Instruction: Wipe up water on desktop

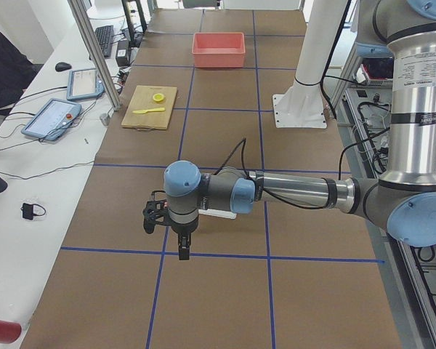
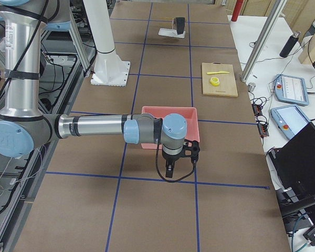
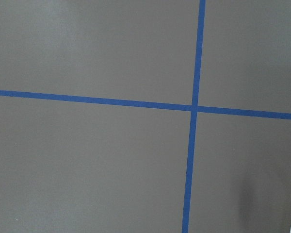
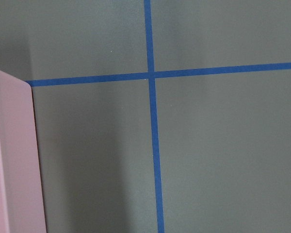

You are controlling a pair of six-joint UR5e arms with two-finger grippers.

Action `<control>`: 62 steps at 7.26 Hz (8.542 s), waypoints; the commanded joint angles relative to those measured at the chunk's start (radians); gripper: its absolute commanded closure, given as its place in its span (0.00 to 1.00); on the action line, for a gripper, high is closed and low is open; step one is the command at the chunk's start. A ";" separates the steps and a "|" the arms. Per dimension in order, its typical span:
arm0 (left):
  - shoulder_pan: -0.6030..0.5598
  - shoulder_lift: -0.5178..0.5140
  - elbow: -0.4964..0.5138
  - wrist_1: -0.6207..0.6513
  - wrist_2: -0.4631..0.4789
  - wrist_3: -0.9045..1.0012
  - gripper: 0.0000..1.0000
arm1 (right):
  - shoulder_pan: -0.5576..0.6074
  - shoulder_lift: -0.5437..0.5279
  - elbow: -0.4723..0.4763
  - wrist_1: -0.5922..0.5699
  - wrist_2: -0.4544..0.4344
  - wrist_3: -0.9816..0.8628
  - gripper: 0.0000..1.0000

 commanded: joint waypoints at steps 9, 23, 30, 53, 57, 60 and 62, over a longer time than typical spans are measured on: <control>0.002 -0.006 0.002 -0.002 0.000 -0.006 0.01 | 0.000 0.003 0.009 0.001 0.018 -0.001 0.00; 0.113 -0.096 0.002 -0.247 -0.170 -0.345 0.01 | -0.006 0.052 0.000 0.003 0.007 0.006 0.00; 0.319 -0.102 0.050 -0.461 -0.227 -0.572 0.02 | -0.006 0.056 -0.002 0.001 0.072 0.011 0.00; 0.234 -0.141 0.159 -0.553 -0.346 -0.569 1.00 | -0.006 0.068 -0.011 0.003 0.110 0.011 0.00; 0.120 -0.218 0.000 -0.376 -0.491 -0.824 1.00 | -0.014 0.071 -0.008 0.126 0.109 0.003 0.00; 0.181 -0.380 -0.025 -0.358 -0.416 -1.217 1.00 | -0.072 0.147 0.001 0.199 0.119 0.067 0.00; 0.308 -0.418 -0.048 -0.363 -0.266 -1.395 1.00 | -0.188 0.299 0.029 0.202 0.110 0.269 0.00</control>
